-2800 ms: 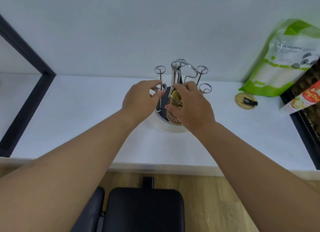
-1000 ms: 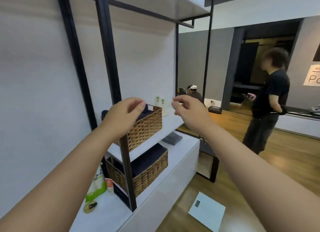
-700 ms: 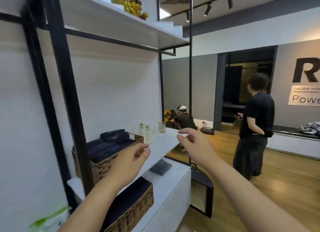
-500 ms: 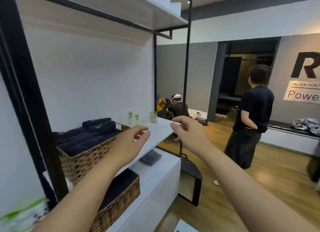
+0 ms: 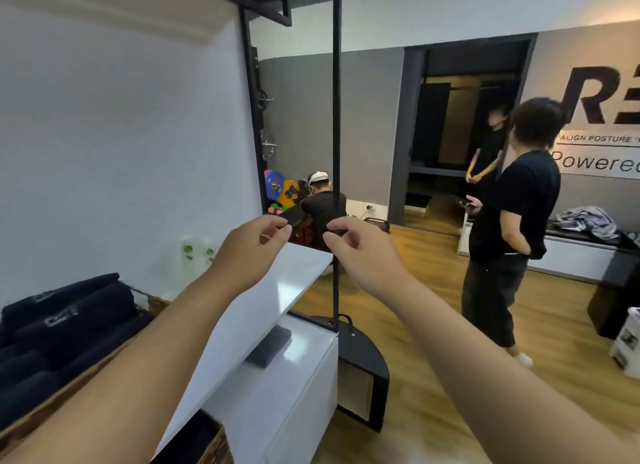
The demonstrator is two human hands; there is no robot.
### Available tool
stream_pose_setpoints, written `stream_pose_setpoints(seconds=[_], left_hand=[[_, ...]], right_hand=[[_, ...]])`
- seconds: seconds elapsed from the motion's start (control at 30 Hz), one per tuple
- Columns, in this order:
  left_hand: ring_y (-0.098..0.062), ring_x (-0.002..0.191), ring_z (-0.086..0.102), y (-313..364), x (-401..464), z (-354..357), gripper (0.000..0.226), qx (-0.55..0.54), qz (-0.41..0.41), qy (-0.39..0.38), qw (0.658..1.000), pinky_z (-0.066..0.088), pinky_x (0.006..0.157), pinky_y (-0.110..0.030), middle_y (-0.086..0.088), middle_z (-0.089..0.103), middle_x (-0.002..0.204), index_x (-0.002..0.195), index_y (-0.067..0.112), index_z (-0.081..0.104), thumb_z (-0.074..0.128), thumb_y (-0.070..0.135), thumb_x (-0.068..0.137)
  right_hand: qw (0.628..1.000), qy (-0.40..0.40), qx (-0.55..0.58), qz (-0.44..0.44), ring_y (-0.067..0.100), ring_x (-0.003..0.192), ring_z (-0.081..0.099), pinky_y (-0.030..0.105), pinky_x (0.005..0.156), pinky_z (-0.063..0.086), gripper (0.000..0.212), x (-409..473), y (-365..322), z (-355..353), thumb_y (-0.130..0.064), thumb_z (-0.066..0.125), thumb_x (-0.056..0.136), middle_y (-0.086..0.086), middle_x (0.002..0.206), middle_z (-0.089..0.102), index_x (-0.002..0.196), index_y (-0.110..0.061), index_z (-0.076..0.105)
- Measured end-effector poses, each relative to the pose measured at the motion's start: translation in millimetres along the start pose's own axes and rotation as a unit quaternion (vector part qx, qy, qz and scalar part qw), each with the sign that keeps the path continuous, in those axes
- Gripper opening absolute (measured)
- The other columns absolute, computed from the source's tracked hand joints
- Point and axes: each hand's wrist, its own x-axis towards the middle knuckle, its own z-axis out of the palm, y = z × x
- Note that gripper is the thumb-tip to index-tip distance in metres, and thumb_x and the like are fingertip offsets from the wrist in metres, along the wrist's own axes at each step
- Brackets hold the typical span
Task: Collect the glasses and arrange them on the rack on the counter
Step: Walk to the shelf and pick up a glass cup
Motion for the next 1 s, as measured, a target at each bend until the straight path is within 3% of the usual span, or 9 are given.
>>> stream_pose_setpoints(seconds=[0.07, 0.23, 0.33, 0.47, 0.6, 0.7, 0.87, 1.0], left_hand=[[-0.008, 0.104, 0.060, -7.3, 38.7, 18.7, 0.036, 0.006, -0.001, -0.001, 1.000, 0.043, 0.078, -0.016, 0.010, 0.066, 0.115, 0.134, 0.028, 0.064, 0.052, 0.045, 0.104], [-0.009, 0.097, 0.063, -39.6, 118.6, 64.7, 0.038, 0.034, -0.026, 0.027, 0.999, 0.048, 0.079, -0.025, 0.008, 0.066, 0.118, 0.138, 0.027, 0.061, 0.054, 0.042, 0.104], [-0.008, 0.088, 0.066, -66.4, 162.2, 89.4, 0.045, 0.059, -0.071, 0.064, 0.994, 0.051, 0.075, -0.026, 0.006, 0.061, 0.130, 0.145, 0.029, 0.054, 0.058, 0.041, 0.102], [-0.021, 0.111, 0.065, -108.8, 212.7, 117.5, 0.059, 0.101, -0.143, 0.082, 0.981, 0.055, 0.094, -0.042, -0.001, 0.053, 0.145, 0.151, 0.034, 0.044, 0.063, 0.046, 0.097], [-0.021, 0.123, 0.059, -149.6, 245.7, 142.6, 0.069, 0.122, -0.207, 0.085, 0.967, 0.050, 0.094, -0.035, 0.001, 0.043, 0.154, 0.153, 0.035, 0.039, 0.068, 0.049, 0.093], [-0.021, 0.127, 0.056, -185.9, 272.1, 160.7, 0.077, 0.133, -0.237, 0.083, 0.959, 0.047, 0.092, -0.031, 0.001, 0.040, 0.156, 0.156, 0.033, 0.035, 0.071, 0.047, 0.090], [-0.029, 0.137, 0.050, -246.6, 328.4, 185.8, 0.091, 0.148, -0.248, 0.078, 0.954, 0.049, 0.106, -0.042, -0.004, 0.036, 0.160, 0.159, 0.030, 0.030, 0.080, 0.045, 0.084], [-0.032, 0.143, 0.042, -300.9, 376.5, 204.9, 0.100, 0.199, -0.261, 0.046, 0.943, 0.049, 0.108, -0.046, -0.006, 0.033, 0.164, 0.159, 0.031, 0.029, 0.082, 0.055, 0.078]], right_hand=[[1.000, -0.005, 0.003, 0.006, 0.019, 0.084, 0.067, 0.033, 0.076, 0.058, 0.032, 34.6, 23.9, 2.3, -0.035, 0.061, 0.104, 0.004, 0.086, 0.072, 0.135, -0.026, 0.065], [0.999, -0.028, 0.018, 0.012, 0.013, 0.079, 0.067, 0.022, 0.069, 0.051, 0.036, 126.6, 89.4, 22.6, -0.037, 0.060, 0.104, -0.001, 0.082, 0.071, 0.139, -0.026, 0.062], [0.997, -0.061, 0.038, 0.015, 0.014, 0.081, 0.069, 0.024, 0.072, 0.055, 0.037, 182.8, 127.3, 40.8, -0.037, 0.060, 0.104, 0.000, 0.083, 0.072, 0.141, -0.029, 0.059], [0.992, -0.117, 0.043, 0.027, 0.012, 0.092, 0.068, 0.041, 0.088, 0.062, 0.043, 248.1, 175.6, 64.0, -0.045, 0.060, 0.102, -0.007, 0.094, 0.071, 0.143, -0.036, 0.056], [0.983, -0.177, 0.034, 0.032, 0.005, 0.103, 0.063, 0.033, 0.087, 0.051, 0.046, 297.3, 210.2, 84.2, -0.046, 0.058, 0.103, -0.016, 0.111, 0.066, 0.147, -0.035, 0.052], [0.978, -0.205, 0.036, 0.029, 0.007, 0.106, 0.065, 0.034, 0.087, 0.058, 0.049, 325.1, 230.9, 110.7, -0.048, 0.058, 0.102, -0.014, 0.120, 0.068, 0.149, -0.038, 0.048], [0.977, -0.207, 0.049, 0.027, 0.008, 0.109, 0.064, 0.030, 0.084, 0.057, 0.052, 351.1, 252.0, 159.3, -0.048, 0.060, 0.102, -0.010, 0.124, 0.068, 0.151, -0.038, 0.046], [0.979, -0.190, 0.062, 0.047, 0.007, 0.108, 0.063, 0.029, 0.083, 0.058, 0.051, 361.8, 260.9, 194.7, -0.044, 0.062, 0.102, -0.011, 0.122, 0.067, 0.150, -0.040, 0.047]])
